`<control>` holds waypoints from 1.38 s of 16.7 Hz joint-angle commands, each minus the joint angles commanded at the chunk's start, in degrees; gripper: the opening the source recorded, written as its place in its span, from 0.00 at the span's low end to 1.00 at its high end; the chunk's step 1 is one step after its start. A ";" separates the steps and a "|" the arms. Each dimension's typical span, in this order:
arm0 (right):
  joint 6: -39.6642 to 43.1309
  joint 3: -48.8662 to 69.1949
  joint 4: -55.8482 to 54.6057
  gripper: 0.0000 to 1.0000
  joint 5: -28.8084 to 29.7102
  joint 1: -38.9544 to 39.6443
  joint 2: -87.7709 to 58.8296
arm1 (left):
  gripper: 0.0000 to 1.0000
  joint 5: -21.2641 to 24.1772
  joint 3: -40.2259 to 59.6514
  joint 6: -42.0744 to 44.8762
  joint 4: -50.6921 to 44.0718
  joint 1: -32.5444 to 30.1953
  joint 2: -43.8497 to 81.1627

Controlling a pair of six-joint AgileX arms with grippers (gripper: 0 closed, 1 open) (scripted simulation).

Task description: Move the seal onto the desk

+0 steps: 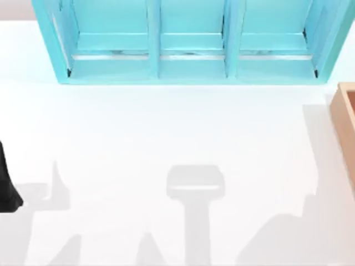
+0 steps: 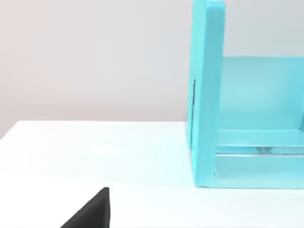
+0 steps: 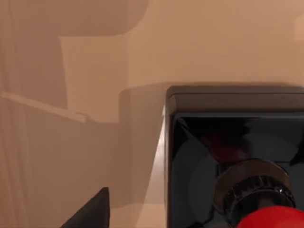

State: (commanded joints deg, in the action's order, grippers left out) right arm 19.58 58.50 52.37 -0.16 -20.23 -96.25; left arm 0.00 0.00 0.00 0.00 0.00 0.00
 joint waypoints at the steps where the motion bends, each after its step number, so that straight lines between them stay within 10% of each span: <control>1: 0.00 0.00 0.00 1.00 0.00 0.00 0.00 | 1.00 0.00 0.00 0.00 0.00 0.00 0.00; 3: 0.00 0.00 0.00 1.00 0.00 0.00 0.00 | 1.00 0.00 0.00 0.00 0.00 0.00 0.00; 16: 0.00 0.00 0.00 0.02 0.00 0.00 0.00 | 1.00 0.00 0.00 0.00 0.00 0.00 0.00; 23: 0.00 0.00 0.00 0.00 0.00 0.00 0.00 | 1.00 0.00 0.00 0.00 0.00 0.00 0.00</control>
State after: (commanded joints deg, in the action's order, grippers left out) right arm 19.58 58.50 52.37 -0.16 -20.23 -96.25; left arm 0.00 0.00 0.00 0.00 0.00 0.00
